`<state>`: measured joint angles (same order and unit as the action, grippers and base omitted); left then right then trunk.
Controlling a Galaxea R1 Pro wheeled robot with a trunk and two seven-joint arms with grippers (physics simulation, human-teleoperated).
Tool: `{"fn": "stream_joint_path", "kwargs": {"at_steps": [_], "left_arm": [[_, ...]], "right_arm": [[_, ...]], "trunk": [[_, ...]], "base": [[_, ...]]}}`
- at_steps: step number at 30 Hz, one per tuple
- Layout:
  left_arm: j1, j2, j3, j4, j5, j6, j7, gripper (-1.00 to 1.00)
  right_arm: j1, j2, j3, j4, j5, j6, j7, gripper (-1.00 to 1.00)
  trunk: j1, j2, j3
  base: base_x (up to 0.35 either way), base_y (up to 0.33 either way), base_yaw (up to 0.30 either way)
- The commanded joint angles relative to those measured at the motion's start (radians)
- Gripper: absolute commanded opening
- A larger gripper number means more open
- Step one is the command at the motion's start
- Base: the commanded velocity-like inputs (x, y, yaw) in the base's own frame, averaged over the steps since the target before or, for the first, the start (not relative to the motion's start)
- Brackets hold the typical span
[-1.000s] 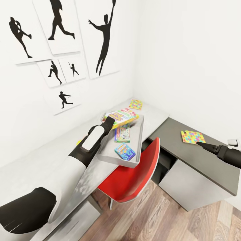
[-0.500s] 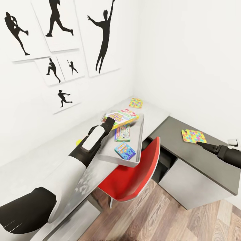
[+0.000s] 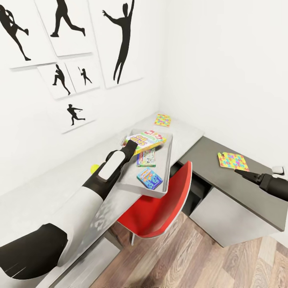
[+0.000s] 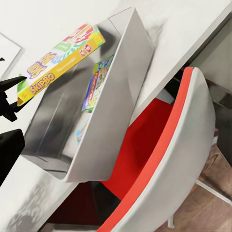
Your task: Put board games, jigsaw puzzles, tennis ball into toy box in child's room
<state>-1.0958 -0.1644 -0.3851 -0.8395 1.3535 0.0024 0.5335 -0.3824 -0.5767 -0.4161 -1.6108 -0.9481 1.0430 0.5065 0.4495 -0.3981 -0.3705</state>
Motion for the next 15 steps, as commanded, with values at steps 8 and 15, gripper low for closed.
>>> {"fn": "stream_joint_path", "kwargs": {"at_steps": [8, 15], "left_arm": [[-0.001, -0.001, -0.001, -0.001, 0.004, 0.001, 0.006, -1.0], [-0.001, -0.005, -0.001, -0.001, 0.006, 0.001, 0.006, -1.0]], "right_arm": [[-0.001, 0.0, -0.001, 0.0, 0.007, 0.004, 0.009, 1.0], [-0.001, 0.002, -0.001, 0.0, 0.007, 0.004, 0.009, 1.0]], "trunk": [[0.0, -0.002, -0.012], [0.0, -0.002, -0.014]], "base": [[0.0, 0.0, 0.0], [0.0, 0.0, 0.0]]}}
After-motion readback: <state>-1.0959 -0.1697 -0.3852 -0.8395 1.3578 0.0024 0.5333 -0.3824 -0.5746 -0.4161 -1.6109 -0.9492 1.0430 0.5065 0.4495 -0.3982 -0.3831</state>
